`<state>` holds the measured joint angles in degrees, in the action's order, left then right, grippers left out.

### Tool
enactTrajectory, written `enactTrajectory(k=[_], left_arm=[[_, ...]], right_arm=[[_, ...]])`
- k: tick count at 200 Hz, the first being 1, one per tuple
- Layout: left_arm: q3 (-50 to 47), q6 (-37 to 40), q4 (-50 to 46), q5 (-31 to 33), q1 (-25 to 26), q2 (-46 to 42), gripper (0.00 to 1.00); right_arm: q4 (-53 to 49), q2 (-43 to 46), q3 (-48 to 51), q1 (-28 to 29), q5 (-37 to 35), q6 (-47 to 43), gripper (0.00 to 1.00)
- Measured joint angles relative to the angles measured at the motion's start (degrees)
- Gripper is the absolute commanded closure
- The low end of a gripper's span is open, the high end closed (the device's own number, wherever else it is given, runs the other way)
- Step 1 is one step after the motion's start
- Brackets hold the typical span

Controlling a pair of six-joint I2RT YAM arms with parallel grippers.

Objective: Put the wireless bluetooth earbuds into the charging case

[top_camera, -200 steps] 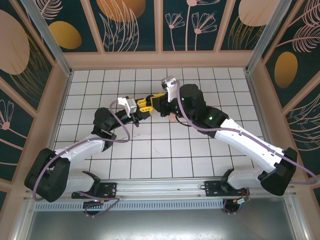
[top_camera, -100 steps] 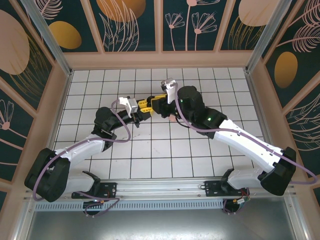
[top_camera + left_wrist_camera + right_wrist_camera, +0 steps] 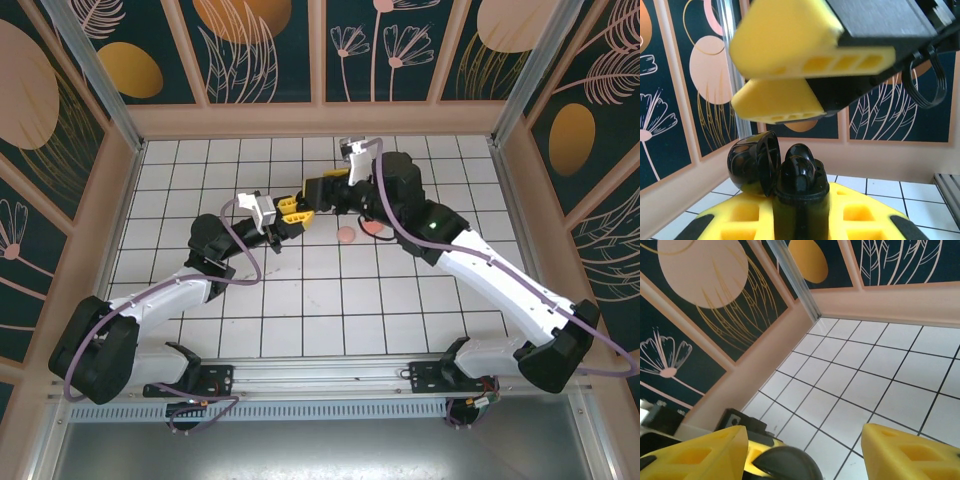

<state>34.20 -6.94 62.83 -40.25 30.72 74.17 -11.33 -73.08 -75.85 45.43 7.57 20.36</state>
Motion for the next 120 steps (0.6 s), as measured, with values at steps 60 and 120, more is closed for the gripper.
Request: enactTrajectory(k=[60,120], left_arm=[[0.0,2.6,-1.6,0.0,0.0,0.5,1.0],[0.0,7.0,-7.0,0.0,0.0,0.5,1.0]], right_arm=[[-10.1,-4.4,-12.4,-4.8,2.9,1.5,0.74],[-22.5,-17.2,-21.4,-6.1,7.4,1.0,0.91]])
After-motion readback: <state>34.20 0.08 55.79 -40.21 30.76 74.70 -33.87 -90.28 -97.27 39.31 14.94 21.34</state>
